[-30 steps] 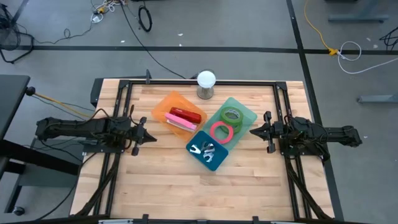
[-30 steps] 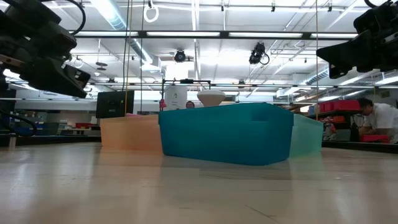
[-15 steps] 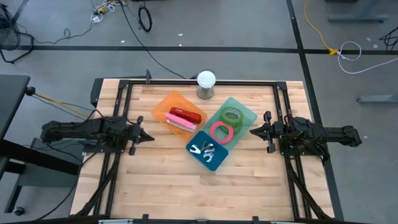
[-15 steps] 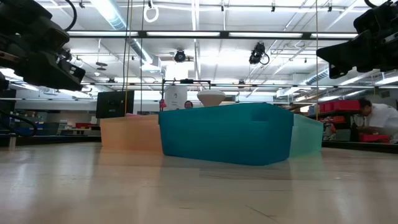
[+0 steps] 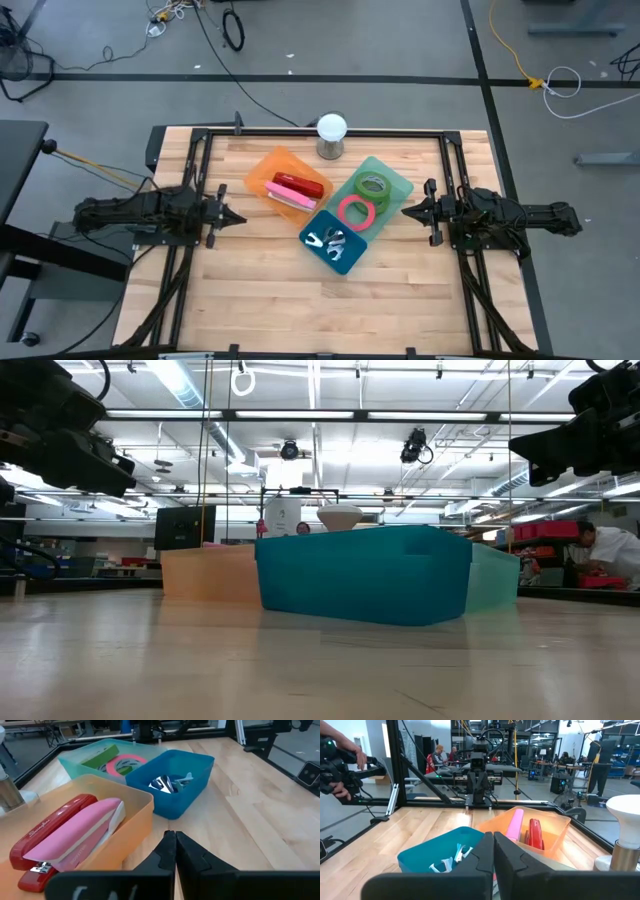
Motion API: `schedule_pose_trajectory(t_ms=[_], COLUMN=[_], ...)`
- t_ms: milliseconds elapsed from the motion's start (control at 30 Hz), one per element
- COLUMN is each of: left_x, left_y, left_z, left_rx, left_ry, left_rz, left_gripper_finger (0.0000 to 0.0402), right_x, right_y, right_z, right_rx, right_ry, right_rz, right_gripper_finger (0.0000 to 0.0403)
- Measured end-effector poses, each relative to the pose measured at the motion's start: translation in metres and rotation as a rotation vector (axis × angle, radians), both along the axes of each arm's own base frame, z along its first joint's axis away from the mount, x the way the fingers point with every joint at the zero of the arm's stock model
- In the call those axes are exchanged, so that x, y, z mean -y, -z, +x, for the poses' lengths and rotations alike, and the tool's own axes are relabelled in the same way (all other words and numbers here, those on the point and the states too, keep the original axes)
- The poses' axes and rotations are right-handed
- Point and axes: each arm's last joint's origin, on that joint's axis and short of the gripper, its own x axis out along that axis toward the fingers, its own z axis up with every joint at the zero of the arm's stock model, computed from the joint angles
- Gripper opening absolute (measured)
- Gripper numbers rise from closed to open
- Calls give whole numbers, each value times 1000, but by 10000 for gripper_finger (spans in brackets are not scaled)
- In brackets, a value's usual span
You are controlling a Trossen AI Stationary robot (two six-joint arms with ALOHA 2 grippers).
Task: Pick and place Stapler, Stapler remover, tape
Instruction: Return to Home Position
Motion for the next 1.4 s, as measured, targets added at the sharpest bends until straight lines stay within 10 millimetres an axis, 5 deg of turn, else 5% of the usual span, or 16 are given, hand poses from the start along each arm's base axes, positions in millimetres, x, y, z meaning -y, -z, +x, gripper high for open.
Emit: schedule_pose_trajectory(t_ms=[467, 1033, 1400], left_x=[-1, -2, -2], left_y=[-2, -30, -28], left_z=[0, 9, 19], left_rx=[29, 316, 274], left_ry=[-47, -62, -47], left_rz=[19, -49, 2], left_gripper_finger=[10, 3, 3], right_x=[0, 0, 0], right_y=[0, 0, 0], right_z=[0, 0, 0], right_rx=[0, 0, 0], right_ry=[0, 0, 0], right_rz=[0, 0, 0], right_gripper_finger=[11, 11, 11])
